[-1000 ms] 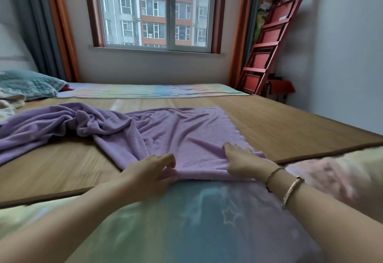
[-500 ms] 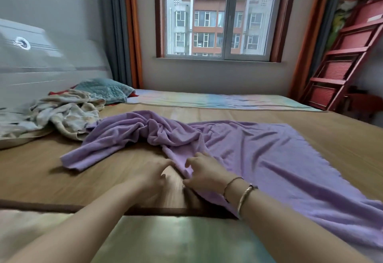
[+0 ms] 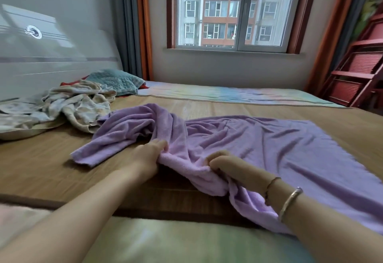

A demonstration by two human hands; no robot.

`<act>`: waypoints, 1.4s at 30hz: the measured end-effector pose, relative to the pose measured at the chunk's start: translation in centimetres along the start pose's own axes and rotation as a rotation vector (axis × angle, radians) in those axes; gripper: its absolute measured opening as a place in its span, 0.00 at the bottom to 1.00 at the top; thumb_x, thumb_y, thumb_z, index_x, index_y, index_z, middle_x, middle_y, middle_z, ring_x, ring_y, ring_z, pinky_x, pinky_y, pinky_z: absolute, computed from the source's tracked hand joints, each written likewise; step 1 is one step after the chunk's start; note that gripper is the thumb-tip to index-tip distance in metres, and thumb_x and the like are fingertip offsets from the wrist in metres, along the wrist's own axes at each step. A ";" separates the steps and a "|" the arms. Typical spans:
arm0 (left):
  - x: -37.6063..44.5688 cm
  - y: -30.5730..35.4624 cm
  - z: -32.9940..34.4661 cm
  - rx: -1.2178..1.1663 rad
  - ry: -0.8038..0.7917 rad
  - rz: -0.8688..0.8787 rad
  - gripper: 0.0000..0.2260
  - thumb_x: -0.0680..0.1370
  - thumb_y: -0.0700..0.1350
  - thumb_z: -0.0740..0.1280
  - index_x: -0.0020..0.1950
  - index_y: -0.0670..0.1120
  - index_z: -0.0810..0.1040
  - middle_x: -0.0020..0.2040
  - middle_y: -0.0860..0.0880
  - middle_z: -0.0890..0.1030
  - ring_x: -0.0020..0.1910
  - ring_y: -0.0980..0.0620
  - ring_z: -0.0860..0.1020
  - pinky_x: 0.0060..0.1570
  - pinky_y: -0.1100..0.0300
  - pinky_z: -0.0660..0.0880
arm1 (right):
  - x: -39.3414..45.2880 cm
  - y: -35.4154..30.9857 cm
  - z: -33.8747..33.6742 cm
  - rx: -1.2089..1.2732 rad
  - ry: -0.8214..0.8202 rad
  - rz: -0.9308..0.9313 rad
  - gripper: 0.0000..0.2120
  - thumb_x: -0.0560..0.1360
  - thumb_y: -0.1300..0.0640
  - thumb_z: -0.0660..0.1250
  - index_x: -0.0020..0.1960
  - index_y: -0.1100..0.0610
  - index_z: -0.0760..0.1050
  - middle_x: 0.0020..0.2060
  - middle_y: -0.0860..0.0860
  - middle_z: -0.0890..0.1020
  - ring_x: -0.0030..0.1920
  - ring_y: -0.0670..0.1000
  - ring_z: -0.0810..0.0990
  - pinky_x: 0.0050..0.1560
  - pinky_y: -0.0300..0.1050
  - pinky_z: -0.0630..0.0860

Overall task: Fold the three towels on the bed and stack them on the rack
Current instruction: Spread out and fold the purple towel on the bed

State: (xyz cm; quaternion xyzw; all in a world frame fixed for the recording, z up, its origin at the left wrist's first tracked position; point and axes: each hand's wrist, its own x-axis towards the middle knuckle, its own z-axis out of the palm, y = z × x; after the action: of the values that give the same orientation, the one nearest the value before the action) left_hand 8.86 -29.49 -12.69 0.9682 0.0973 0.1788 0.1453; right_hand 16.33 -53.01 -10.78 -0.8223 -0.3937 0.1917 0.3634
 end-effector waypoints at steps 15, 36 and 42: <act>-9.9 -7.6 -8.9 -0.014 -0.433 0.016 0.38 0.58 0.79 0.62 0.63 0.64 0.74 0.52 0.61 0.77 0.53 0.63 0.74 0.58 0.62 0.72 | 6.3 -3.1 6.0 -0.617 0.236 0.073 0.17 0.80 0.50 0.51 0.65 0.56 0.68 0.60 0.60 0.77 0.59 0.60 0.76 0.54 0.50 0.69; 16.1 -4.6 2.6 0.344 -0.185 0.115 0.16 0.81 0.47 0.55 0.67 0.48 0.71 0.68 0.48 0.73 0.71 0.46 0.65 0.70 0.50 0.58 | 23.1 7.3 -3.5 -0.622 0.389 0.032 0.20 0.80 0.56 0.52 0.69 0.57 0.69 0.70 0.55 0.71 0.72 0.53 0.65 0.74 0.47 0.57; 18.6 -5.9 1.9 0.522 -0.080 -0.103 0.15 0.83 0.52 0.52 0.57 0.48 0.76 0.60 0.46 0.78 0.61 0.43 0.74 0.57 0.53 0.65 | 28.1 6.2 -2.6 -0.498 0.435 -0.018 0.21 0.79 0.59 0.53 0.71 0.54 0.65 0.59 0.58 0.79 0.58 0.59 0.78 0.56 0.51 0.74</act>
State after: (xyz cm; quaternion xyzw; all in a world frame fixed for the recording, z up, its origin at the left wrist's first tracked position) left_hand 25.84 -19.99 -10.33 0.9730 0.1836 0.1016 -0.0965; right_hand 38.38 -34.69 -14.54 -0.9040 -0.3489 -0.0939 0.2284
